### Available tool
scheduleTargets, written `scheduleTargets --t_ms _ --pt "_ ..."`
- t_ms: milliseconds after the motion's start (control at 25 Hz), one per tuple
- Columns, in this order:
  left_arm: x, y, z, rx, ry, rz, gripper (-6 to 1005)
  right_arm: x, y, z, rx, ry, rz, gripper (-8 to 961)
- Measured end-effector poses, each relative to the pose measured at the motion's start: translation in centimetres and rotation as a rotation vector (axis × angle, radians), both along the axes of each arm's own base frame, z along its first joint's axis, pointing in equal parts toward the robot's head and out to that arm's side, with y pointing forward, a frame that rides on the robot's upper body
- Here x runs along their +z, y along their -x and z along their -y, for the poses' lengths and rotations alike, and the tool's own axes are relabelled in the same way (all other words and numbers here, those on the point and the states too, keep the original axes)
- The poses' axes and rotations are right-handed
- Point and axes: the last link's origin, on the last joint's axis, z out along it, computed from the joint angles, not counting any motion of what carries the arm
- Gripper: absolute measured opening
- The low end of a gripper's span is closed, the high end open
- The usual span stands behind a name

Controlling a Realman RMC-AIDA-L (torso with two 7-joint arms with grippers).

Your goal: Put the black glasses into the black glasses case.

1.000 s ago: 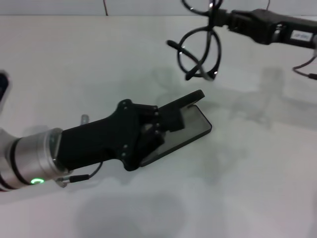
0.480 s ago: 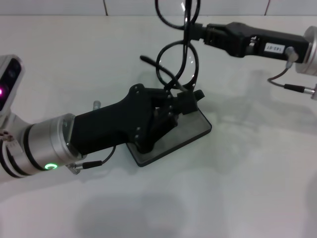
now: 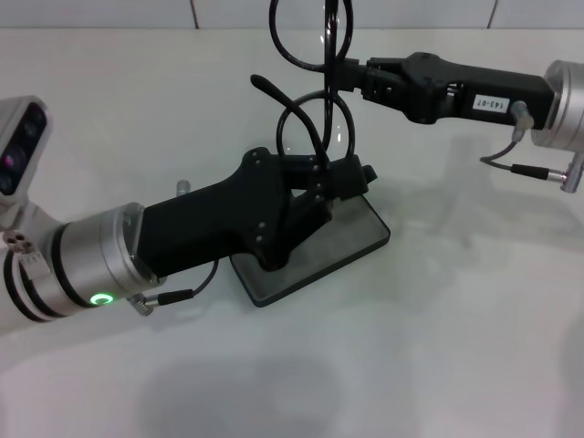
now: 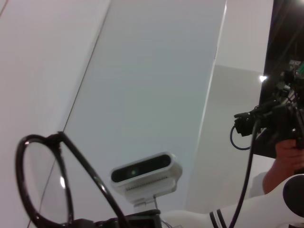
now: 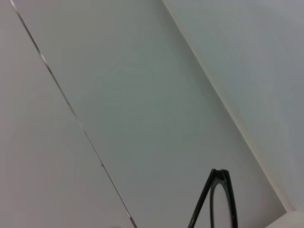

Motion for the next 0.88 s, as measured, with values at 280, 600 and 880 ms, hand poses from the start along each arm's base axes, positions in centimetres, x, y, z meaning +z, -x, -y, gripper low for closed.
scheduleTargets --t_ms 280,600,880 --pt "-0.1 -0.1 -0.2 0.009 -0.006 0.001 39 -0.3 -0.3 0.8 0.069 -0.053 -0.016 35" --pt "-0.1 -0.4 -0.5 0.003 0.002 0.001 39 -0.6 -0.6 1.4 0.141 -0.115 -0.019 35" --pt "-0.5 -0.8 -0.7 0.005 0.018 0.001 39 -0.9 -0.6 1.7 0.184 -0.126 -0.006 35"
